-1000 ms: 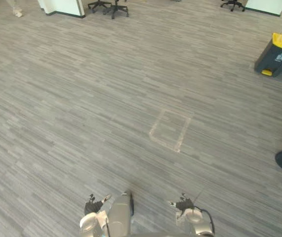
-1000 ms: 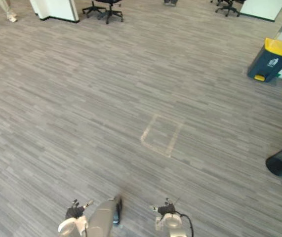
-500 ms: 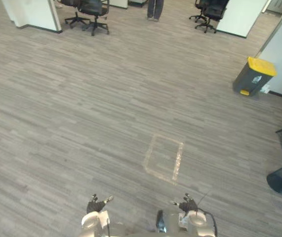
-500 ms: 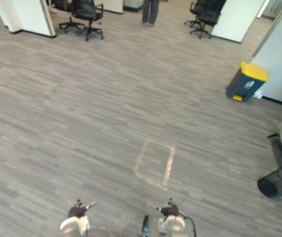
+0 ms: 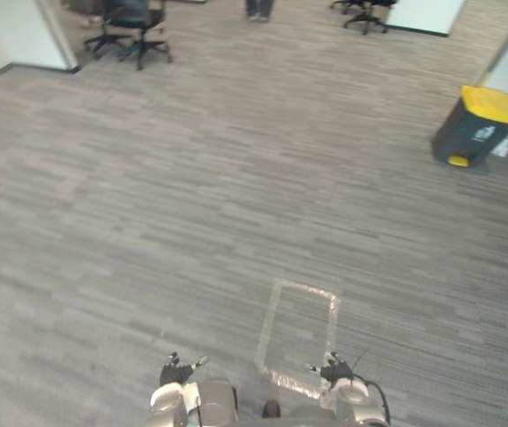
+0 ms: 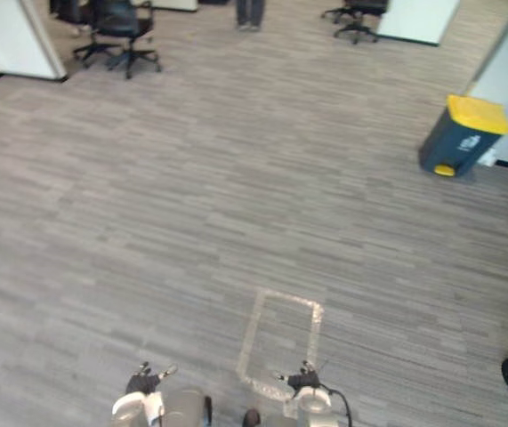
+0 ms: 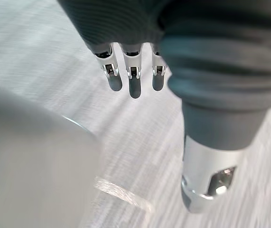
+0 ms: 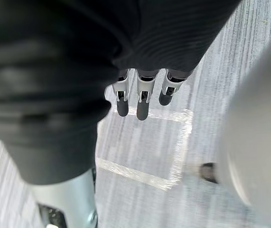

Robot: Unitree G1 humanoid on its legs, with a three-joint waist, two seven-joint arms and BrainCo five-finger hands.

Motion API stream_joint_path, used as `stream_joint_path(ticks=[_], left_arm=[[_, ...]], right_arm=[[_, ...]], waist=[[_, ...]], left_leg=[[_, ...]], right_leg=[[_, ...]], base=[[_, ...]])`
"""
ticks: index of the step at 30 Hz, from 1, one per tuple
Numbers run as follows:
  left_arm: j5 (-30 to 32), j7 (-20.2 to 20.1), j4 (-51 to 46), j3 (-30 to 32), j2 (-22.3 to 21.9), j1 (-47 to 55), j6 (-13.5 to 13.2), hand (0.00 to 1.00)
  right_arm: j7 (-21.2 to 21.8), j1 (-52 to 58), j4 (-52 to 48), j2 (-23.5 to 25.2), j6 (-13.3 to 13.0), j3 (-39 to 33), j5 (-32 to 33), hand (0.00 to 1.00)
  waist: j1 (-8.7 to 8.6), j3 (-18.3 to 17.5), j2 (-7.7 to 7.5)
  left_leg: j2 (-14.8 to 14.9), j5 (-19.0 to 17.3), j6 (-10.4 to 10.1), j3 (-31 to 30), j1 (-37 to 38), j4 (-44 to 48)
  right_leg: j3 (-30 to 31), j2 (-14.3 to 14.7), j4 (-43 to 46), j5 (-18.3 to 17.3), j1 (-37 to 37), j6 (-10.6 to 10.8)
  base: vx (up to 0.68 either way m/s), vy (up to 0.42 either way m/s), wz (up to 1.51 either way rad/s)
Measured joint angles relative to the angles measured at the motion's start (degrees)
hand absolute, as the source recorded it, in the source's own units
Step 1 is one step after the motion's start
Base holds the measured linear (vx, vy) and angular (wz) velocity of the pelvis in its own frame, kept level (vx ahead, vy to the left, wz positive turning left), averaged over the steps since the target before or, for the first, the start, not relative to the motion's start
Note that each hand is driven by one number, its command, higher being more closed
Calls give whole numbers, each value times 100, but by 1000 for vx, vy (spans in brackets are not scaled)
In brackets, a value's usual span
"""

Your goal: Organize the slippers on the shoe rack

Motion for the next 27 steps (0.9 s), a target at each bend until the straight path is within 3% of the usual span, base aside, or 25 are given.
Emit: stream_joint_path(ticks=[3, 4, 5, 6, 7, 8, 10, 11, 14, 16, 17, 19, 21, 22, 23, 24, 26, 27], left_arm=[[-7, 4, -2, -3, -9, 7, -57, 0], [-16, 4, -2, -10, -28, 37, -72, 0], [-37, 2, -20, -13, -45, 103, -91, 0], [-60, -5, -68, 7, 27, 141, -116, 0], [-51, -5, -66, 6, 97, 141, -120, 0], [-43, 1, -18, 13, 197, 138, -95, 0], [-41, 0, 31, 100, 224, 134, -76, 0], [-42, 6, 93, 119, 253, 113, -69, 0], [-56, 3, 270, 118, 232, 73, -48, 0], [-68, -3, 407, 106, 190, 47, -47, 0], [-76, -7, 438, 95, 196, 43, -47, 0], [-115, -14, 579, -58, 272, 19, -44, 0], [-116, -39, 642, -241, 356, 17, -43, 0], [-111, -77, 646, -292, 371, 35, -39, 0], [-108, -103, 649, -292, 348, 29, -38, 0], [-103, -133, 610, -285, 282, 52, -49, 0], [-103, -146, 408, -191, 183, 107, -53, 0], [-108, -148, 299, -15, 118, 167, -53, 0]], right_arm=[[-48, 72, -13, 1, 5, -104, -2, 0], [-44, 161, -13, -4, 5, -125, -3, 0], [-38, 225, -4, -8, 15, -113, -8, 0], [-27, 269, 5, -13, 19, -1, -11, 0], [-25, 329, 6, -16, 19, 66, -17, 0], [-17, 370, -15, -15, 7, 84, -26, 0], [-13, 369, -22, -17, 0, 80, -30, 0], [9, 371, 13, -17, 3, 46, -36, 0], [32, 340, -17, -22, -13, 62, -165, 0], [64, 280, 14, -22, -31, 85, -251, 0], [77, 249, 26, -39, -35, 57, -256, 0], [86, 143, 25, -66, -49, -14, -273, 0], [96, 135, 64, -68, -54, -21, -361, 0], [150, 135, 94, -65, -55, -165, -459, 0], [153, 126, 85, -76, -56, -215, -462, 0], [153, 140, 97, -72, -57, -329, -464, 0], [165, 139, 162, -34, -58, -345, -462, 0], [163, 133, 156, -44, -54, -276, -460, 0]], waist=[[0, 19, -37], [26, -1, -10], [50, -44, 8], [61, -138, -153], [60, -173, -260], [57, -328, -486], [63, -309, -505], [69, -276, -530], [46, -222, -407], [82, -235, -306], [79, -231, -286], [56, -218, -270], [-14, -209, -279], [-77, -212, -300], [-91, -217, -291], [-102, -235, -195], [-93, -233, -128], [-86, -225, 18]], left_leg=[[-351, 147, -140, -873, -249, -1348], [-376, 358, -72, -1177, -242, -1818], [-319, 690, -162, -1103, -234, -1674], [-387, 725, -215, -863, -186, -1405], [-439, 627, -165, -718, -153, -1386], [-438, 494, -60, -346, -78, -1350], [-323, 322, 113, 80, 199, -1419], [-313, 269, 199, 377, 598, -1659], [-162, 246, 240, 913, 1373, -2221], [42, 247, 237, 1584, 2002, -2858], [74, 249, 230, 1762, 2145, -2997], [71, 273, 185, 1981, 2311, -3179], [43, 282, 160, 1944, 2382, -3206], [-41, 234, -3, 1841, 2610, -3296], [-3, 208, -48, 1775, 2681, -3301], [127, 244, -166, 1642, 2718, -3154], [382, 279, -211, 1394, 2288, -2018], [697, 461, -90, 1217, 1836, -795]], right_leg=[[571, -209, 50, -437, 314, 219], [788, -253, 135, -717, 433, 332], [1021, -261, 365, -994, 433, 414], [1358, -396, 671, -1295, 407, 553], [1463, -509, 765, -1353, 366, 608], [1534, -668, 1232, -1329, 96, 780], [1365, -746, 2228, -1126, -386, 1168], [1008, -900, 2947, -1132, -770, 1217], [-179, -1171, 3222, -1182, -1189, 1097], [-1460, -1257, 2409, -1108, -1494, 987], [-1758, -1274, 2101, -974, -1622, 968], [-2138, -1249, 1407, -472, -1891, 869], [-2146, -1181, 866, -19, -1880, 760], [-2141, -1228, 461, 630, -1703, 542], [-2176, -1192, 490, 694, -1649, 409], [-2281, -1077, 434, 537, -1479, 407], [-2307, -904, 279, 388, -1258, 411], [-2206, -660, 150, 325, -999, 302]], base=[[514, 279, -109], [346, 257, -103], [471, 368, -137], [398, 321, -111], [513, 363, -119], [567, 389, -118], [477, 347, -125], [330, 283, -126], [264, 238, -103], [210, 154, -126], [185, 82, -109], [220, 29, -81], [261, -60, -19], [313, -128, 18], [374, -182, 32], [275, -208, 26], [260, -218, 1], [300, -165, -55]])
